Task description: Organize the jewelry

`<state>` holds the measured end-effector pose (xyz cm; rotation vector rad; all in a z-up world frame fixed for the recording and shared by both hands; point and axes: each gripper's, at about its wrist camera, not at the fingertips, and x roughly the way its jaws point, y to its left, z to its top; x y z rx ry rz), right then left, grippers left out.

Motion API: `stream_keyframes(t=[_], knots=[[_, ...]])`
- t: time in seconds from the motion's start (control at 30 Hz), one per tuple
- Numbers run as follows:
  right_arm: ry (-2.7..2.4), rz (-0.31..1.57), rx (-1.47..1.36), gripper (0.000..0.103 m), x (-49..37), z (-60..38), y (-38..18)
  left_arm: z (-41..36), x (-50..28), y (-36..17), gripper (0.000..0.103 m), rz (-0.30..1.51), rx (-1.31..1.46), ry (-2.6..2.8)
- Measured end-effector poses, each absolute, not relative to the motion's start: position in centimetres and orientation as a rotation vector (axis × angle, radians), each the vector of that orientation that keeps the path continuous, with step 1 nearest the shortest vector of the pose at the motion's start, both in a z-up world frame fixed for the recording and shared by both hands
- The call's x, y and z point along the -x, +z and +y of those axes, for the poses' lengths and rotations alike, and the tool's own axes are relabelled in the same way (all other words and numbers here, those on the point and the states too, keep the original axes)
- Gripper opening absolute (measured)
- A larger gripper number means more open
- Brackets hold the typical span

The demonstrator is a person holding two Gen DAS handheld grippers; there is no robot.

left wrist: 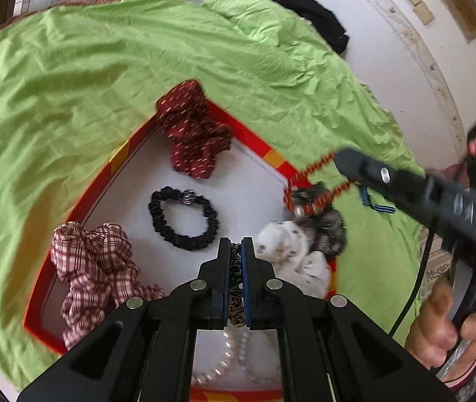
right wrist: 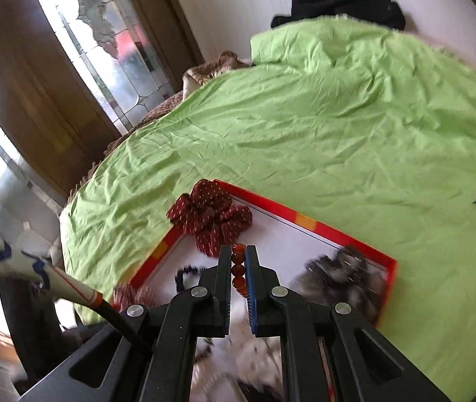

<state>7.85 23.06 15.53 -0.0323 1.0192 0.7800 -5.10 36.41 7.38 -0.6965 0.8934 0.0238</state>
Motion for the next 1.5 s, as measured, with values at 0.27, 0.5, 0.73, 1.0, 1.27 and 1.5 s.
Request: stream_keyframes(t=[0.27,0.5,0.73,1.0,1.27,1.5], knots=[[0.755,1.118,0.012,0.009,-10.9,25.8,10.6,37.0,4.8,5.8,0.006,0.922,0.676,0.051],[0.667,1.126,0.074,0.013,-11.5,24.9,8.7,36.2,4.3,5.5,0.006,0.925,0.678,0.021],[0.67,1.052,0.107,0.037,-10.1,23.7,11.4,35.6,4.8,6.9,0.052,0.896,0.645,0.058],[0.654,0.975,0.118,0.04,-6.3,19.6,14.4,34.7,8.1,10.5,0.056,0.865,0.552,0.107],[0.604,0.981,0.047,0.042,-2.8,13.2,14.9,33.5,13.0,13.5,0.062,0.818,0.481,0.203],[0.573,1.022,-0.024,0.042,1.4,9.1,13.8,31.5,15.9,15.1,0.067,0.786,0.367,0.269]])
